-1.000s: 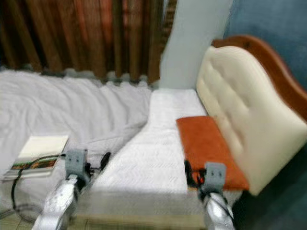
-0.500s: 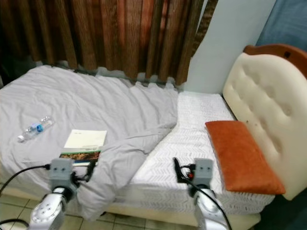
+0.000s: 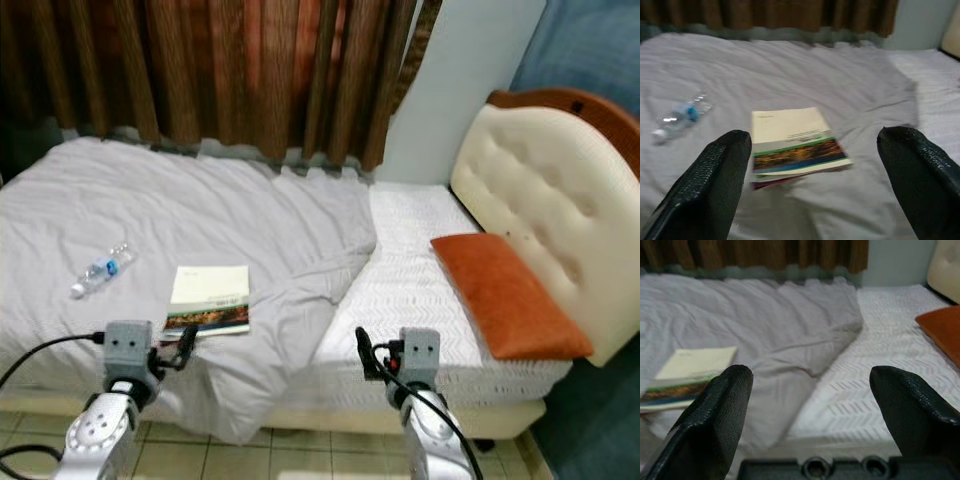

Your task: Clean up the room

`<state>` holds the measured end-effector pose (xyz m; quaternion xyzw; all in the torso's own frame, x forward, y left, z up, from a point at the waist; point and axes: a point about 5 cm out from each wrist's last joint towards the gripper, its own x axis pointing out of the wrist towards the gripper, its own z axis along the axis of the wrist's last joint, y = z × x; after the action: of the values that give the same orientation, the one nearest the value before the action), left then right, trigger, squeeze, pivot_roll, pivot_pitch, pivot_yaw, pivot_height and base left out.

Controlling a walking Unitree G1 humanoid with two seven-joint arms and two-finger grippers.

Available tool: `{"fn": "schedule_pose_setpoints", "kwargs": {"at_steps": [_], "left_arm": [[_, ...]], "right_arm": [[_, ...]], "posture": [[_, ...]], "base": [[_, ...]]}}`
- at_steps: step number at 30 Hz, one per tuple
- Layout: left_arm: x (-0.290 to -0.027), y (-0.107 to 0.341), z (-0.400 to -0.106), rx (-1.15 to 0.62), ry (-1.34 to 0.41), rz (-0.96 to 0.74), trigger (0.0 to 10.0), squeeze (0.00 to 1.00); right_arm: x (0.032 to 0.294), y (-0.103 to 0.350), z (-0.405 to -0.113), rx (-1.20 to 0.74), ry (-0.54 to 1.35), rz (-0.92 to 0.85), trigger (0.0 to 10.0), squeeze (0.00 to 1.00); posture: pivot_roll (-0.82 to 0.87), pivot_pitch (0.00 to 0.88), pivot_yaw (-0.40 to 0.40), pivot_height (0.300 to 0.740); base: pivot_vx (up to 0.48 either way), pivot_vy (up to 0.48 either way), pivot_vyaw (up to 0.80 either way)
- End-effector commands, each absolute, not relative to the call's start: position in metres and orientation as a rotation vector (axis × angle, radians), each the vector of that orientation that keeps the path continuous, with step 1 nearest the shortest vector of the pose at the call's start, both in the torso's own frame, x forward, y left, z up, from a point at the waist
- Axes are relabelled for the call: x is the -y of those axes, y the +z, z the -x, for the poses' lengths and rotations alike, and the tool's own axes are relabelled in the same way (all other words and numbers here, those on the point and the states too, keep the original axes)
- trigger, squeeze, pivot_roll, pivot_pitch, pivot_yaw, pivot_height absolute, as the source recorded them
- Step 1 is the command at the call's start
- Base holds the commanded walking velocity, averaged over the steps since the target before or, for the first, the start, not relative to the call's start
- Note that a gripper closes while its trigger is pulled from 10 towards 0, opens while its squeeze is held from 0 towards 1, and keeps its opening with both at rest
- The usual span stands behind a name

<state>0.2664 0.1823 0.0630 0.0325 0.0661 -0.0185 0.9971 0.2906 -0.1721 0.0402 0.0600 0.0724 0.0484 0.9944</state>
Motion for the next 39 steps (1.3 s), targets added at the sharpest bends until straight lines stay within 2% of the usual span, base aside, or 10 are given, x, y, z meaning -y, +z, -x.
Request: {"fn": "schedule_pose_setpoints", "kwargs": {"at_steps": [1,5,9,13,16,28,36,39], "left_arm": [[-0.169,0.067,-0.270,-0.118,-0.066,-0.043,10.0,0.00],[-0.172,0.069,-0.268,-0.105,-0.060,-0.031,10.0,0.00],[-0.174,0.073,-0.254,-0.094,-0.113,-0.099,10.0,0.00],[-0.183,0.078,-0.231,-0.128,-0.186,-0.151,10.0,0.00],[-0.183,0.081,-0.233,-0.128,-0.199,-0.166,10.0,0.00],[-0.175,0.077,-0.249,-0.164,-0.182,-0.116,10.0,0.00],[-0.171,0.078,-0.259,-0.165,-0.182,-0.127,10.0,0.00],[-0.168,0.077,-0.260,-0.164,-0.178,-0.118,10.0,0.00]], "right_arm": [[0.180,0.036,-0.288,-0.163,0.084,-0.114,10.0,0.00],[0.176,0.034,-0.283,-0.167,0.116,-0.137,10.0,0.00],[0.181,0.031,-0.270,-0.178,0.120,-0.137,10.0,0.00],[0.196,0.020,-0.231,-0.218,0.084,-0.064,10.0,0.00],[0.200,0.017,-0.224,-0.225,0.049,-0.054,10.0,0.00],[0.191,0.027,-0.242,-0.189,0.022,-0.100,10.0,0.00],[0.183,0.034,-0.255,-0.169,0.064,-0.080,10.0,0.00],[0.184,0.033,-0.258,-0.179,0.070,-0.077,10.0,0.00]], "posture": [[0.13,0.000,-0.121,0.740],[0.13,0.000,-0.119,0.740],[0.13,0.000,-0.121,0.740],[0.13,0.000,-0.122,0.740],[0.12,0.000,-0.108,0.740],[0.10,0.000,-0.067,0.740],[0.09,0.000,-0.073,0.740],[0.09,0.000,-0.081,0.740]], "base": [[0.401,0.262,0.00],[0.405,0.256,0.00],[0.406,0.254,0.00],[0.412,0.242,0.00],[0.412,0.244,0.00],[0.413,0.243,0.00],[0.435,0.000,0.00],[0.435,0.000,-0.80]]}}
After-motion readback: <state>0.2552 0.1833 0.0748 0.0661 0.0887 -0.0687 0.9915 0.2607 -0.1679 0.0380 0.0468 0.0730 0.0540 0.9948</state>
